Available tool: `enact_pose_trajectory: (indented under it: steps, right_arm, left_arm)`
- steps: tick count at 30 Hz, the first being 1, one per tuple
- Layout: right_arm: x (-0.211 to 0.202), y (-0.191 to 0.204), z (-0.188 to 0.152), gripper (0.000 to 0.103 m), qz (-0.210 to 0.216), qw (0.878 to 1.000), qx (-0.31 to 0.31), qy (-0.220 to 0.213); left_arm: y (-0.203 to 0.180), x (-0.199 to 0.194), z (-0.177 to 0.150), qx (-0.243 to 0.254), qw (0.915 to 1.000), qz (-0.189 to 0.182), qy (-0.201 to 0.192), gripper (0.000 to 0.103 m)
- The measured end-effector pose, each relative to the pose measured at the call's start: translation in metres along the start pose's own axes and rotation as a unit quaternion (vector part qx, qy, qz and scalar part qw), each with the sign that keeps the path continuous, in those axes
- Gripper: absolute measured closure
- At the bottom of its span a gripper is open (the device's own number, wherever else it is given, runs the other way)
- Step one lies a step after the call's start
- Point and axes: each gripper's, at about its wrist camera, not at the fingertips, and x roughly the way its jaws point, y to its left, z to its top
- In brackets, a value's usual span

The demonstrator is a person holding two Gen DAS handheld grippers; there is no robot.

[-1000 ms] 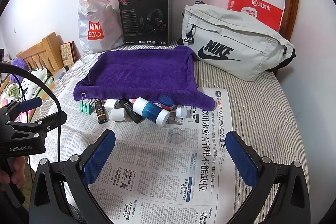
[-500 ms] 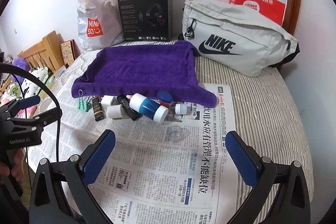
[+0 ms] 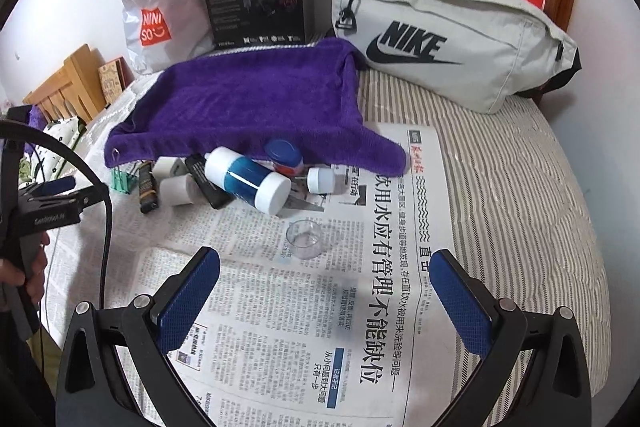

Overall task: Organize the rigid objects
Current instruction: 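Grasp the teal binder clip with the left gripper while the right grasps the clear cup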

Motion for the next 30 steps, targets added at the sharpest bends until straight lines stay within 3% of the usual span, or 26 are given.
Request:
enact_pose_trajectory:
  steps: [3,12,14,18,30]
  right_arm:
    - [0.007,-0.002,-0.002,0.000,-0.004,1.000,0.000,0.009]
    - [0.030,-0.017,-0.007,0.000,-0.017,0.999,0.006,0.036]
    - [0.032,-0.020,-0.008,0.000,-0.018,0.999,0.008,0.041]
    - [0.035,-0.028,-0.010,0.000,-0.018,0.999,0.016,0.040]
    - [0.042,-0.028,-0.011,0.002,0.040,0.998,0.032,0.021]
  left_arm:
    - [-0.003,0.015,0.002,0.011,0.9999,-0.001,0.004,0.005]
    - [-0.003,0.034,0.005,0.019,0.9997,0.007,-0.010,0.027]
    - [-0.004,0.033,0.006,0.022,0.9997,-0.002,-0.013,0.042]
    - [-0.010,0.030,0.006,0.039,0.9990,-0.019,-0.013,0.063]
    - [-0.013,0.029,0.005,0.049,0.9985,-0.022,-0.013,0.063]
